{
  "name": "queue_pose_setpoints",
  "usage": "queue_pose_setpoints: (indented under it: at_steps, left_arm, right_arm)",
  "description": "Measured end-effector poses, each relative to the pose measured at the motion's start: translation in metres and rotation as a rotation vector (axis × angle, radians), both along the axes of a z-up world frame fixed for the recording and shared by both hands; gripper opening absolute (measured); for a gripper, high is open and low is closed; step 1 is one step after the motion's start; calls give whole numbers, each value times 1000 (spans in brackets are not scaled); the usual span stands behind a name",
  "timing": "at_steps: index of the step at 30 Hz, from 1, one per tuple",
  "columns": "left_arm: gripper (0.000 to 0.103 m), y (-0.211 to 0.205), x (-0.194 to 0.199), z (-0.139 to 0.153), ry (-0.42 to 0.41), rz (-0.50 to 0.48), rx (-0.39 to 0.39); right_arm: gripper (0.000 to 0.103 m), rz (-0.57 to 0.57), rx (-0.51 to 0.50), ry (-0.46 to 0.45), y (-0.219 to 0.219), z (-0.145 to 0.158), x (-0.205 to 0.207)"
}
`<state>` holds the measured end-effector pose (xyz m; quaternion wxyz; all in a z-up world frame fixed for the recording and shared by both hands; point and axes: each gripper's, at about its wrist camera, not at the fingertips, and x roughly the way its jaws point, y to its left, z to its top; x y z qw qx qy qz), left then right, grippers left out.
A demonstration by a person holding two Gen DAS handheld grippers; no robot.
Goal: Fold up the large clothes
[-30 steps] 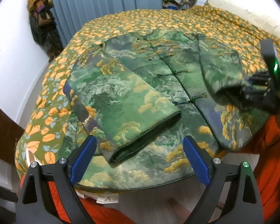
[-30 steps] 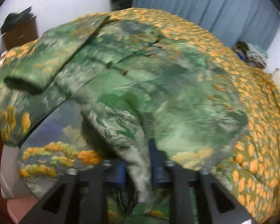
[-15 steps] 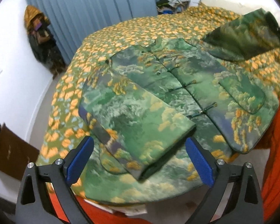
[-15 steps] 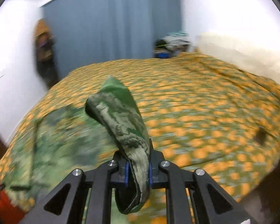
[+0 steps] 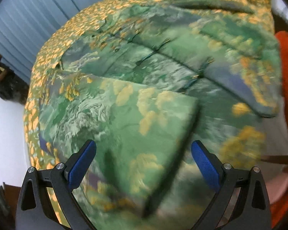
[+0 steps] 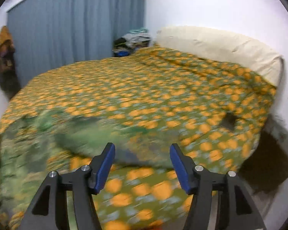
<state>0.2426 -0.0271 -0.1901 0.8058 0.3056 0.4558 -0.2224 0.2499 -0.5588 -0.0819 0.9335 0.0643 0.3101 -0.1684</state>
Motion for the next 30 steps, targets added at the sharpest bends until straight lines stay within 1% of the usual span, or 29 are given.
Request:
queue_pose_setpoints:
  at_steps: [2, 3, 4, 5, 6, 7, 8, 9, 10, 13, 16, 18, 19, 20, 23, 24, 25, 27, 29, 30]
  left_arm:
    - [100, 5, 13, -6, 38, 23, -34]
    - [97, 8, 18, -6, 58, 35, -61]
    - [82, 12, 20, -6, 75, 45, -85]
    - [63, 16, 23, -6, 111, 53, -118]
    - [53, 18, 23, -4, 133, 56, -142]
    - [24, 21, 22, 1, 142, 65, -168]
    - [12, 23, 21, 5, 119, 86, -161]
    - [12, 25, 20, 11, 108, 93, -172]
    - [11, 29, 20, 20, 97, 108, -200]
    - [11, 53, 18, 54, 43, 168, -262]
    - [11, 100, 23, 96, -18, 268, -351]
    - [11, 136, 29, 118, -67, 351, -389]
    - [11, 152, 33, 124, -90, 388, -395]
    - [12, 178, 34, 134, -130, 452, -395]
    - [14, 245, 35, 146, -205, 620, -401]
    - [15, 259, 34, 146, -221, 661, -401]
    - [17, 288, 32, 146, -248, 742, -392]
    - [20, 331, 26, 143, -280, 876, -376]
    - [21, 365, 16, 137, -316, 1001, -334]
    - [21, 376, 11, 134, -329, 1046, -316]
  right_arm:
    - [60, 80, 30, -11, 33, -5, -1]
    - [60, 123, 42, -13, 53, -9, -2]
    - [60, 159, 51, -11, 68, -12, -3]
    - [60, 206, 61, -11, 87, -15, -2]
    - [60, 251, 68, -11, 105, -18, -3]
    - [60, 287, 69, -9, 121, -20, -3]
    - [60, 327, 68, -6, 137, -23, -4]
    - [60, 367, 64, -2, 153, -27, -5]
    - [60, 397, 58, 0, 165, -29, -8]
    - [60, 484, 35, 10, 198, -34, -11]
    - [60, 533, 24, 6, 214, -32, -13]
    - [60, 549, 18, -8, 218, -28, -18]
    - [60, 550, 18, -13, 220, -26, -21]
    - [60, 548, 22, -17, 219, -25, -23]
    - [60, 534, 39, -18, 218, -25, -27]
    - [60, 526, 45, -15, 217, -25, -29]
    - [60, 523, 48, -10, 216, -26, -28]
    - [60, 516, 51, -4, 214, -27, -28]
    - [60, 509, 50, 0, 213, -29, -26]
    - [60, 504, 52, 5, 213, -29, -25]
